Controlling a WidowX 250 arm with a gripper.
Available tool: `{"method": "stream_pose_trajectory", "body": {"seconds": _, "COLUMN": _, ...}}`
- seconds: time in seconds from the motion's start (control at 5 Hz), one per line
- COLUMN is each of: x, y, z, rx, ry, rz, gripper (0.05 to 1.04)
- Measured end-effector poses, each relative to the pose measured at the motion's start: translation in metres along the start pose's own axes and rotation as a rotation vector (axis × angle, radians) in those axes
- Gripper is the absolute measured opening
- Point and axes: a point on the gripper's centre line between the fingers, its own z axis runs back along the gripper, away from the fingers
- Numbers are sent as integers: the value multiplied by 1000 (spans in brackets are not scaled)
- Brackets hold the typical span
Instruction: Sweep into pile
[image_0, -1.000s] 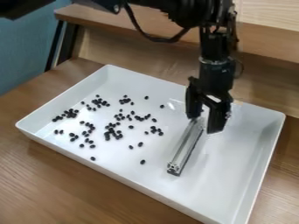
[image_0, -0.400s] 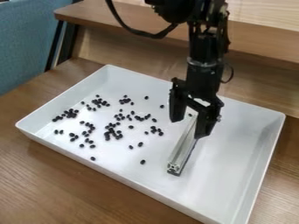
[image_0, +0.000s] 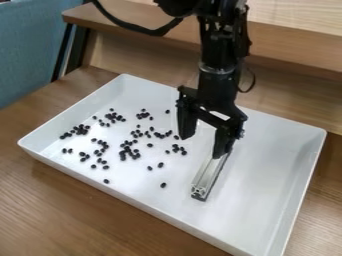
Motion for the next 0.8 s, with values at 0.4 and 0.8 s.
{"method": "stream_pose_trajectory", "body": {"seconds": 0.4, "x": 3, "y": 2, "z": -13, "rx": -63, "ry": -24, "rz": 129, "gripper": 999}}
{"method": "stream_pose_trajectory", "body": {"seconds": 0.8, "x": 9, "y": 0, "z": -42, "rx": -82, "ry": -3, "rz": 181, "gripper": 999}}
